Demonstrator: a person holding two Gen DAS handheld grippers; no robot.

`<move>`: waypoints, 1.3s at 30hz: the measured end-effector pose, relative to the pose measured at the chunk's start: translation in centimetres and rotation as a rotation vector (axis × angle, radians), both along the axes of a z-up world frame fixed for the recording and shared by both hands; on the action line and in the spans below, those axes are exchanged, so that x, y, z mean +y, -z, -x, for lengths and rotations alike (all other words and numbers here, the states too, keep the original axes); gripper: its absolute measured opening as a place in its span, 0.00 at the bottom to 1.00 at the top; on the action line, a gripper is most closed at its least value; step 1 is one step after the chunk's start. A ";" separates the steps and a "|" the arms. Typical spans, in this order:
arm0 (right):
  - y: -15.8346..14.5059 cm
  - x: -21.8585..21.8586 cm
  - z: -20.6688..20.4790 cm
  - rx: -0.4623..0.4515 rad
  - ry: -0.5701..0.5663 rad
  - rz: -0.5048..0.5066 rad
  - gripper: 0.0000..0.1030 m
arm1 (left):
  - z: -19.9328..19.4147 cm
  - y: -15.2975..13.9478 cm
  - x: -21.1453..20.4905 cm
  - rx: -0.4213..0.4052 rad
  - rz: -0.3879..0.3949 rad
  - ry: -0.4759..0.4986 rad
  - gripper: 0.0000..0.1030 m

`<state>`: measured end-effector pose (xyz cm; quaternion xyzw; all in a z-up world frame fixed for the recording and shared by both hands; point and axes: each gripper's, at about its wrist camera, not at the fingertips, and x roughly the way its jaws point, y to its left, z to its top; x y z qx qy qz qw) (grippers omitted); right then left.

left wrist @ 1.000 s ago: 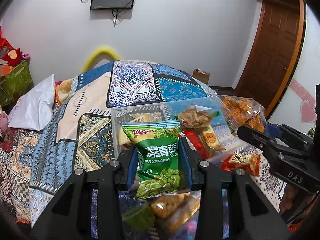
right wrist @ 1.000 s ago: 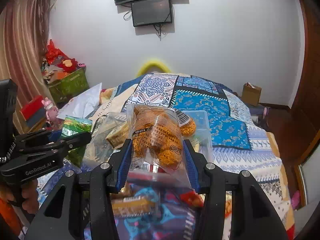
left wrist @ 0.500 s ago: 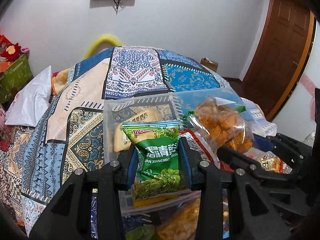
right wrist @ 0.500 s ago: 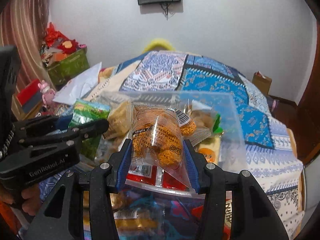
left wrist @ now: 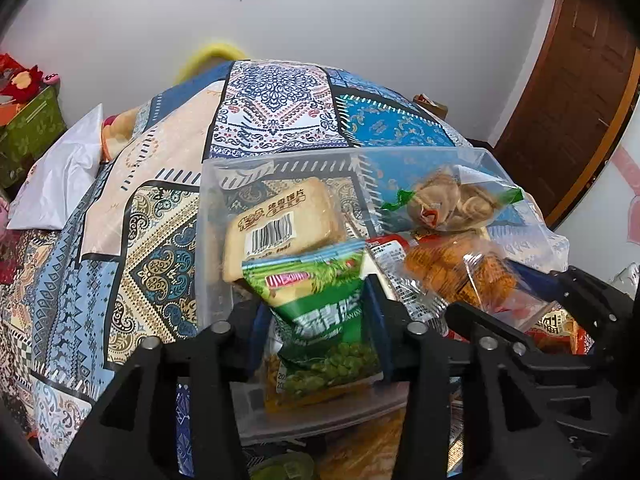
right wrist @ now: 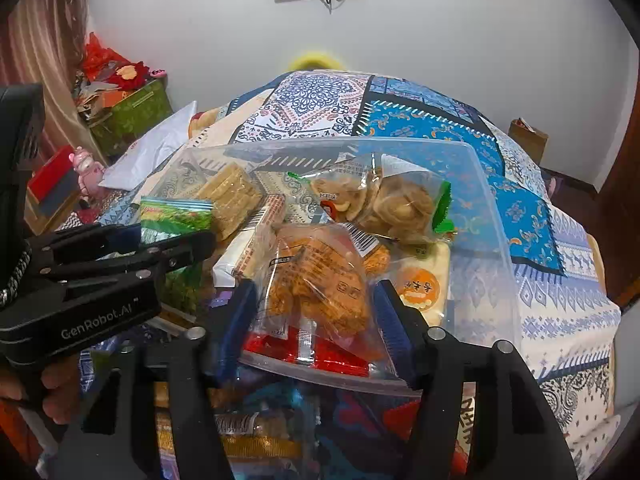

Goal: Organize snacks
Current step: 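Lower both bags into the clear box and open both grippers, then grasp the green jelly cup with the left gripper while the right grasps the red spicy bean bag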

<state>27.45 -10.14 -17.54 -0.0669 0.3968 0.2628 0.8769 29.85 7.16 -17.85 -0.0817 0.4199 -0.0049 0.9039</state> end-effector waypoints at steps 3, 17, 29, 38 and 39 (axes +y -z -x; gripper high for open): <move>-0.2 -0.2 0.0 0.006 -0.001 -0.002 0.68 | 0.5 -0.4 0.3 -0.012 0.015 -0.008 0.57; -4.2 -4.3 1.8 -0.060 0.054 -0.063 0.71 | 5.2 -6.1 0.8 -0.135 0.003 -0.014 0.66; -3.5 -9.1 2.6 -0.063 0.178 -0.010 0.75 | 9.0 -5.4 1.3 -0.103 -0.052 -0.001 0.67; 1.2 -10.8 2.1 0.058 0.216 0.035 0.75 | 10.7 -0.6 2.0 0.020 -0.049 -0.012 0.67; 1.6 -10.6 1.9 0.062 0.219 0.050 0.75 | 10.7 -0.2 2.1 0.029 -0.044 -0.014 0.67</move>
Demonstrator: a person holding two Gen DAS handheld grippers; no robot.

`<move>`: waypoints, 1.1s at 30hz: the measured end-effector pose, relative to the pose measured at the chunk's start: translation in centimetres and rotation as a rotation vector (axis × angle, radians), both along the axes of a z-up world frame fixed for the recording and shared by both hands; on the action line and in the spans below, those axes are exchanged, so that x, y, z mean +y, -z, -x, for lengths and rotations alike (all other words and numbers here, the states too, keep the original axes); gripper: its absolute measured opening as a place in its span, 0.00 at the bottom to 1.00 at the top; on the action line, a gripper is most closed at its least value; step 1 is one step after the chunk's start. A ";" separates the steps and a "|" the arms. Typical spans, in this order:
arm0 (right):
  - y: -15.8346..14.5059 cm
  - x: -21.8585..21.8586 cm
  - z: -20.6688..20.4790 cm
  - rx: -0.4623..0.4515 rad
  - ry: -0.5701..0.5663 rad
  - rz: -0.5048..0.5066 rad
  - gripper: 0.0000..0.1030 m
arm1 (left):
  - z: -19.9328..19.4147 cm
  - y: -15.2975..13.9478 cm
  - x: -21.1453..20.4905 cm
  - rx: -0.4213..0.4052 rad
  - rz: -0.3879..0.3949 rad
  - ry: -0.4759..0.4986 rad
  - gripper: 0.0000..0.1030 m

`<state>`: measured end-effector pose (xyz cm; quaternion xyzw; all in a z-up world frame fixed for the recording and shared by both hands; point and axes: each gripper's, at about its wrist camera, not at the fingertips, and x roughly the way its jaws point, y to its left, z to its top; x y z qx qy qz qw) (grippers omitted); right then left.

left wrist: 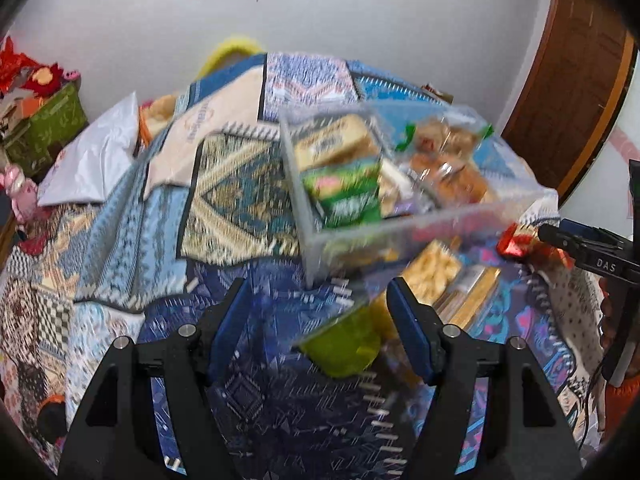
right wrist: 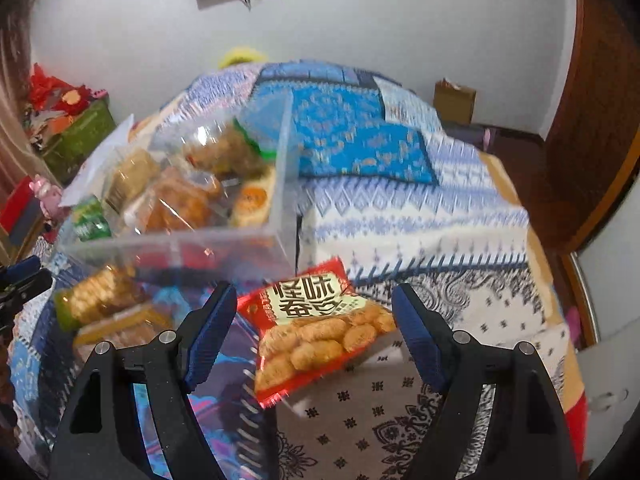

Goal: Organize snacks
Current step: 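Grasp the green jelly cup with the left gripper while the right grasps the red spicy bean bag, then lift both held items and carry them over the clear box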

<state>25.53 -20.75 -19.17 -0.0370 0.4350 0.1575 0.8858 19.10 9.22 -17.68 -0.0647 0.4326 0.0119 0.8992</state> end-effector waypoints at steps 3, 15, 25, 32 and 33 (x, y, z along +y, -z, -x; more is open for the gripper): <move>0.8 0.3 -0.5 0.011 -0.006 0.023 0.75 | 0.0 1.0 0.0 0.022 0.012 -0.001 0.67; 3.2 1.7 -1.5 0.064 -0.086 0.085 0.84 | -0.7 3.3 0.3 0.062 0.068 -0.008 0.67; 2.8 0.4 -0.1 0.053 -0.087 0.049 0.53 | -1.5 4.9 0.0 0.103 0.110 0.000 0.53; 1.4 0.9 1.9 0.004 -0.101 0.039 0.52 | -0.5 4.2 -0.7 0.072 0.063 0.003 0.52; 1.1 1.0 2.2 -0.005 -0.104 0.040 0.52 | -0.3 3.9 -0.6 0.064 0.060 0.001 0.52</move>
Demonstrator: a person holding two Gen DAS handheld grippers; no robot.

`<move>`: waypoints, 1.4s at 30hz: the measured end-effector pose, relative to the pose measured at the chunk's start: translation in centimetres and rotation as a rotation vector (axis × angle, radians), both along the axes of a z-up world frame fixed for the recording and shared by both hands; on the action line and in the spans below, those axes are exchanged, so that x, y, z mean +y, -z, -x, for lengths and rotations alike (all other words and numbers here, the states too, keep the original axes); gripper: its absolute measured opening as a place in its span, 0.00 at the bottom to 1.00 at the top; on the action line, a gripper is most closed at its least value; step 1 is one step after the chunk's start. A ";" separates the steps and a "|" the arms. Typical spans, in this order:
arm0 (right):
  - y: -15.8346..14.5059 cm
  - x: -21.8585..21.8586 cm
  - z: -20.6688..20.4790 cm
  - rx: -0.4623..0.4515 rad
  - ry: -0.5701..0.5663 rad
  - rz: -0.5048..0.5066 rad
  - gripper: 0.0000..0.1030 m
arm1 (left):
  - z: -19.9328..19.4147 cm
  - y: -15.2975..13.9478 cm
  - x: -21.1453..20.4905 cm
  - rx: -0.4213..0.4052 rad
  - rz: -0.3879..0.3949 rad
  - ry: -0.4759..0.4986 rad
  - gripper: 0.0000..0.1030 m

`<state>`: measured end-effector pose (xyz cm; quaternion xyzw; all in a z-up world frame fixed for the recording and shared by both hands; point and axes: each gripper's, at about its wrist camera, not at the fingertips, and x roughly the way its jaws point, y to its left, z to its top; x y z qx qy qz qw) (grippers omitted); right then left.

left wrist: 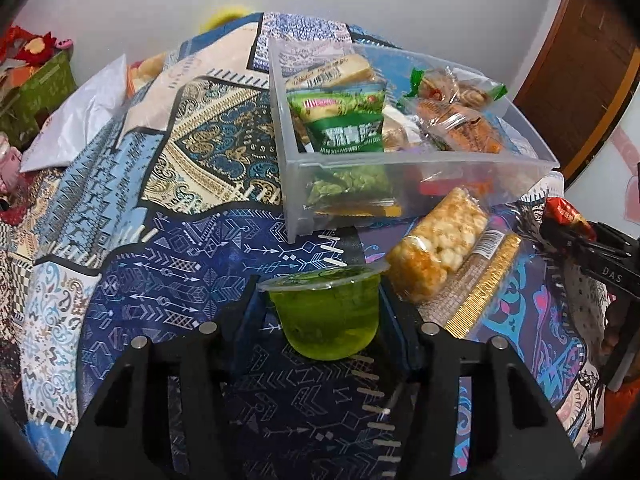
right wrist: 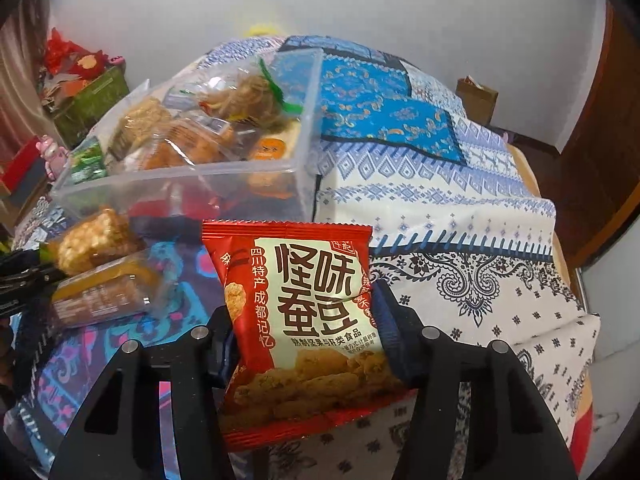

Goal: Organize snacks
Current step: 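Lift both held items and carry them over the clear box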

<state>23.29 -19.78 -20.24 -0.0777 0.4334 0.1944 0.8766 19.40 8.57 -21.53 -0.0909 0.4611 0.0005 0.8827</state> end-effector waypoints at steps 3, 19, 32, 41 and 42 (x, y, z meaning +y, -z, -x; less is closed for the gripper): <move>-0.7 0.0 0.5 -0.012 -0.001 -0.014 0.52 | 0.7 -1.1 0.1 -0.028 -0.003 -0.012 0.52; -7.0 0.4 1.1 -0.157 -0.019 -0.123 0.51 | 0.9 -9.0 -0.4 -0.214 -0.030 0.002 0.52; -8.2 3.5 -1.3 -0.197 -0.048 -0.187 0.52 | -3.3 -10.5 -3.1 -0.255 -0.028 0.064 0.52; -6.2 5.4 -3.8 -0.150 -0.049 -0.166 0.52 | -6.7 -8.9 -4.9 -0.228 -0.024 0.096 0.52; -5.9 5.6 -4.1 -0.144 -0.050 -0.158 0.51 | -7.1 -8.6 -5.1 -0.222 -0.025 0.098 0.52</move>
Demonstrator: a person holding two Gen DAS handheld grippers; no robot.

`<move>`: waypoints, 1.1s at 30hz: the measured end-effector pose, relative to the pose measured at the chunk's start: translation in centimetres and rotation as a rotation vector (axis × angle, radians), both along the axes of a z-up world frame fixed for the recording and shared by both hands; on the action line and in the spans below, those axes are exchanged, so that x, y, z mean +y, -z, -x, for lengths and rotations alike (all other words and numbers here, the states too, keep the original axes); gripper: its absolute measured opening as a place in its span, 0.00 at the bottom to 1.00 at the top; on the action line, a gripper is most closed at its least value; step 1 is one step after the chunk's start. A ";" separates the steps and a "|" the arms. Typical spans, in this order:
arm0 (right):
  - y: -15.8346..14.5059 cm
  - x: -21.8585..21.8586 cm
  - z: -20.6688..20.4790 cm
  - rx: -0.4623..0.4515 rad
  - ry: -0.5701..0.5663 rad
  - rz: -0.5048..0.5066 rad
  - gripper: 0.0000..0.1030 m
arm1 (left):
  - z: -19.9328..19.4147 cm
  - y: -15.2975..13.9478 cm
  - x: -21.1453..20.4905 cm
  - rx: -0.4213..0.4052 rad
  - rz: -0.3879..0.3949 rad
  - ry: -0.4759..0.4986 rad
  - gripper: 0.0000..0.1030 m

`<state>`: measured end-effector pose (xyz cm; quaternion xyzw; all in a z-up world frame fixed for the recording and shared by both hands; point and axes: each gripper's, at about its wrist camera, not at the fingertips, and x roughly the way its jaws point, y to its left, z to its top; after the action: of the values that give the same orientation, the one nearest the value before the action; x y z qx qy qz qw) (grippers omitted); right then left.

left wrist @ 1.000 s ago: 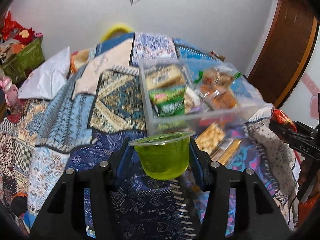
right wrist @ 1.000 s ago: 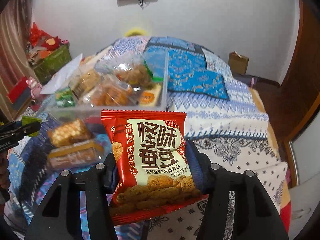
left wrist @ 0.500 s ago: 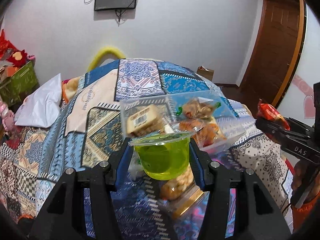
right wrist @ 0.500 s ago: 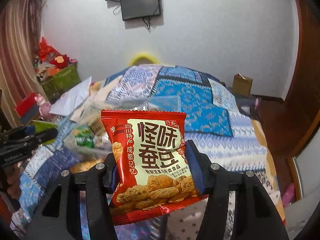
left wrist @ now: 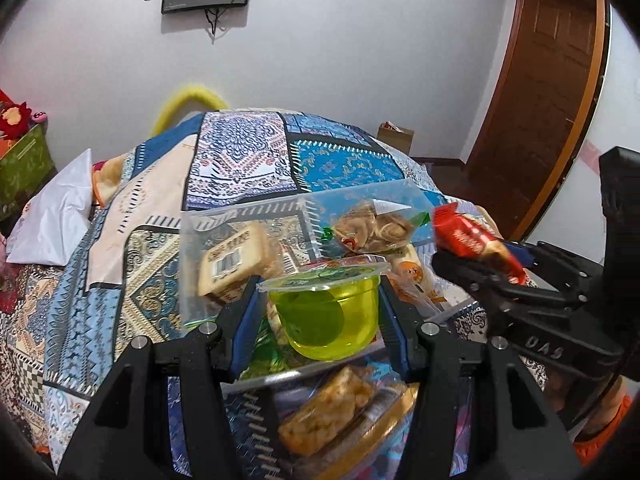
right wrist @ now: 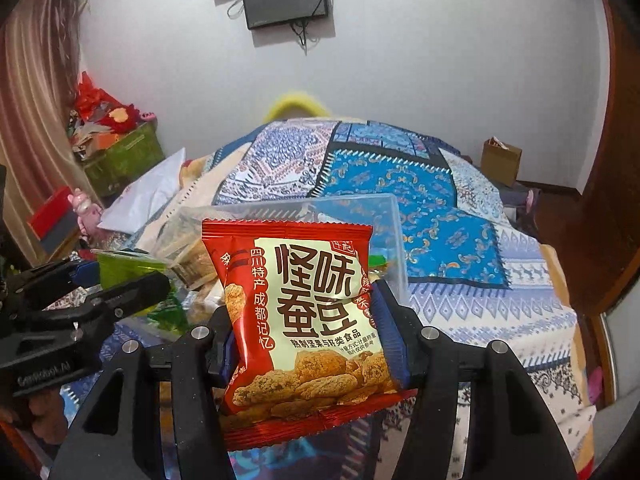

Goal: Organize snacks
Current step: 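Lift both held items and carry them over the clear box, then lower both items into the clear box and open both grippers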

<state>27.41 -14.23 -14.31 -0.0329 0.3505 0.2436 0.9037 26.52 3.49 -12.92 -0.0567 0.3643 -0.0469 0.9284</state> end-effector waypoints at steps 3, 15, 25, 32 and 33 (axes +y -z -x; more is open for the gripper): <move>0.5 0.1 -0.7 0.024 -0.001 -0.007 0.52 | -0.9 0.7 -0.3 0.010 -0.003 0.003 0.52; 2.4 0.8 -2.3 0.067 0.008 0.014 0.51 | -3.0 3.3 -0.6 0.047 -0.012 -0.015 0.52; 2.6 0.6 -2.5 0.096 0.014 0.037 0.53 | -3.2 4.3 -0.1 0.092 0.014 -0.029 0.53; 1.1 0.4 -1.5 0.067 0.032 0.026 0.62 | -1.7 3.0 0.0 0.086 0.018 -0.006 0.53; 0.8 0.4 -1.3 0.060 0.030 0.023 0.62 | -1.5 2.7 0.0 0.078 0.023 -0.002 0.53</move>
<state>28.73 -13.86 -15.10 -0.0309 0.3805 0.2270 0.8960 28.00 3.53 -15.60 -0.0695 0.3995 -0.0477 0.9128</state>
